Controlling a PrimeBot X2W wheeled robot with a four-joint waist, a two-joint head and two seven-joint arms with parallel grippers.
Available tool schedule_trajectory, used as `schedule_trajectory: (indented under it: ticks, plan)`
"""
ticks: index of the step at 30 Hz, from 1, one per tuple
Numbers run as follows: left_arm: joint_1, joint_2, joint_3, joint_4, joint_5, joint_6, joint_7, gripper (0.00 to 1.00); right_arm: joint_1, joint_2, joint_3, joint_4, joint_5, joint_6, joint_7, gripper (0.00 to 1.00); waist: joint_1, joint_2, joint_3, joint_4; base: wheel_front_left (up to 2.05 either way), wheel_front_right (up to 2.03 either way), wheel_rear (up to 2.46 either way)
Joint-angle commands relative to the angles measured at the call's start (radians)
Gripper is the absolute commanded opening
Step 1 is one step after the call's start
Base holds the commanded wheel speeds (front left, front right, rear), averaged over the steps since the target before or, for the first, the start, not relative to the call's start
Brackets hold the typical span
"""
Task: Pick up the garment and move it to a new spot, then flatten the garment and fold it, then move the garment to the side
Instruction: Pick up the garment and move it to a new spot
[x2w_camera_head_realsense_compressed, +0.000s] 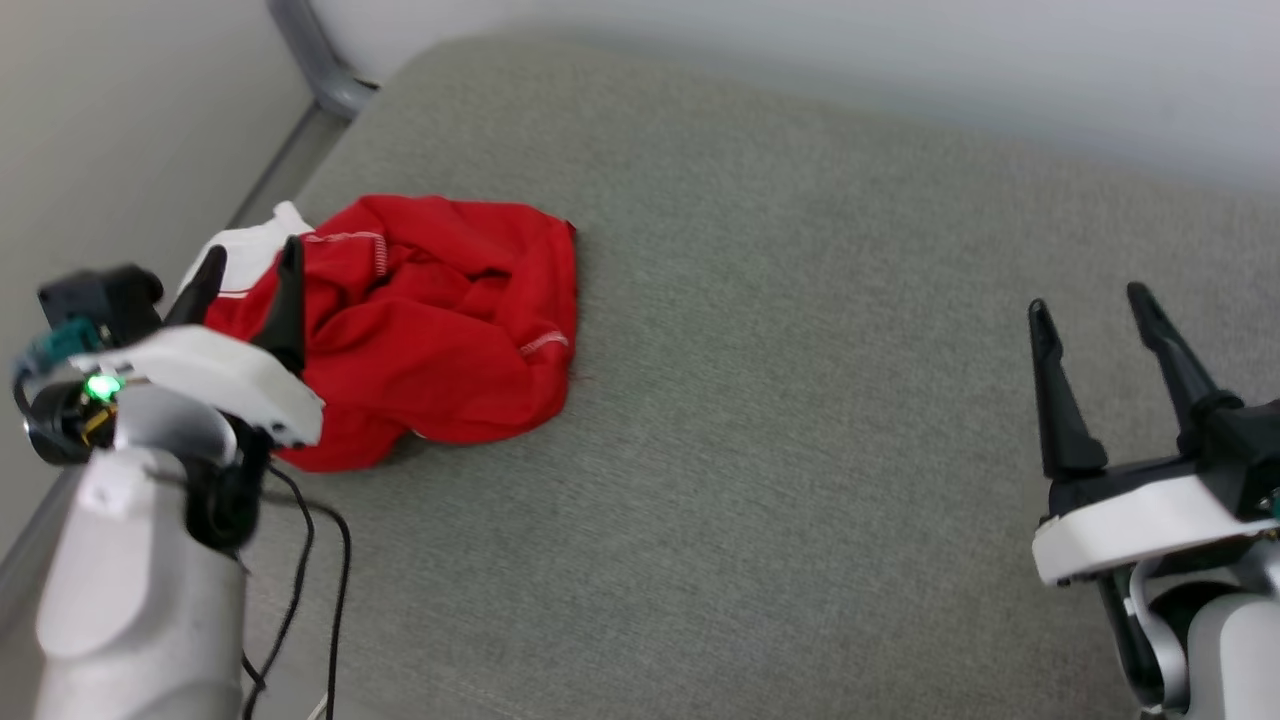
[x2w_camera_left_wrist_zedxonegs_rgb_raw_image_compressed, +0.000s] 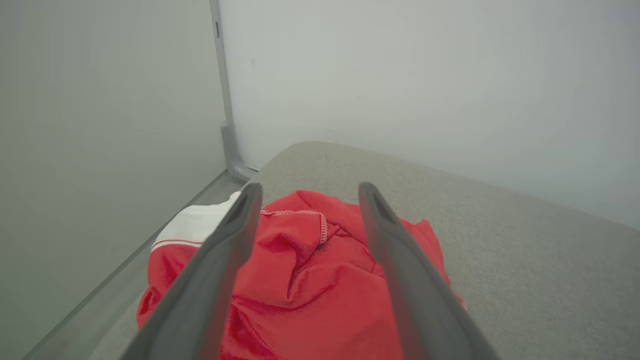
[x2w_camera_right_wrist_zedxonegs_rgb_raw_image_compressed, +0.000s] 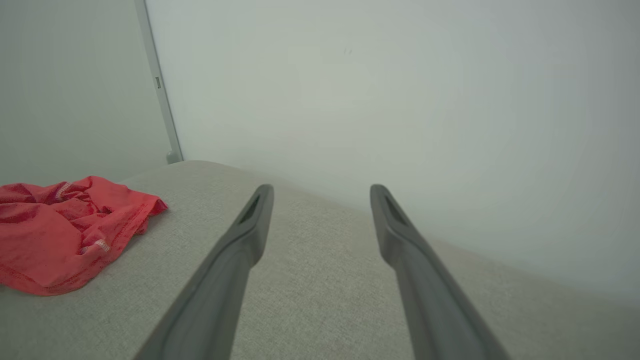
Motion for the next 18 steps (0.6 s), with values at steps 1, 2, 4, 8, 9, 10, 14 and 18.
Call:
schedule_trajectory:
  ticks: [1, 2, 4, 8, 9, 10, 14, 18]
  plan:
    - [-0.066, 0.023, -0.006, 0.052, -0.042, -0.005, 0.074, 1.0, -0.033, 0.0, -0.01, -0.02, -0.019, -0.001, 0.007, 1.0, -0.0002, 0.0, 0.095, -0.056, 0.0, 0.0, 0.0]
    - [-0.094, 0.036, -0.007, 0.082, -0.065, -0.005, 0.12, 1.0, -0.042, 0.0, -0.013, -0.026, -0.023, -0.001, 0.013, 1.0, -0.0002, 0.0, 0.114, -0.064, 0.0, 0.0, 0.0]
    - [-0.152, 0.065, -0.015, 0.132, -0.108, -0.006, 0.206, 1.0, -0.058, 0.0, -0.014, -0.039, -0.031, -0.001, 0.019, 1.0, -0.0002, 0.0, 0.149, -0.076, 0.0, 0.0, 0.0]
    - [-0.216, 0.105, -0.042, 0.204, -0.164, -0.007, 0.343, 1.0, -0.082, 0.0, -0.01, -0.047, -0.04, -0.001, 0.023, 1.0, -0.0002, 0.0, 0.195, -0.092, 0.0, 0.0, 0.0]
    - [-0.232, 0.119, -0.052, 0.226, -0.183, -0.008, 0.387, 1.0, -0.09, 0.0, -0.005, -0.049, -0.041, -0.001, 0.022, 1.0, -0.0002, 0.0, 0.207, -0.098, 0.0, 0.0, 0.0]
    - [-0.246, 0.137, -0.06, 0.249, -0.194, -0.008, 0.428, 1.0, -0.096, 0.0, -0.002, -0.048, -0.042, -0.001, 0.023, 1.0, -0.0002, 0.0, 0.218, -0.103, 0.0, 0.0, 0.0]
    - [-0.29, 0.177, -0.102, 0.329, -0.247, -0.007, 0.576, 1.0, -0.116, 0.0, 0.011, -0.039, -0.042, -0.001, 0.018, 1.0, -0.0002, 0.0, 0.252, -0.124, 0.0, 0.0, 0.0]
    - [-0.307, 0.195, -0.143, 0.39, -0.284, -0.007, 0.691, 1.0, -0.129, 0.0, 0.015, -0.033, -0.042, -0.001, 0.02, 1.0, -0.0002, 0.0, 0.272, -0.136, 0.0, 0.0, 0.0]
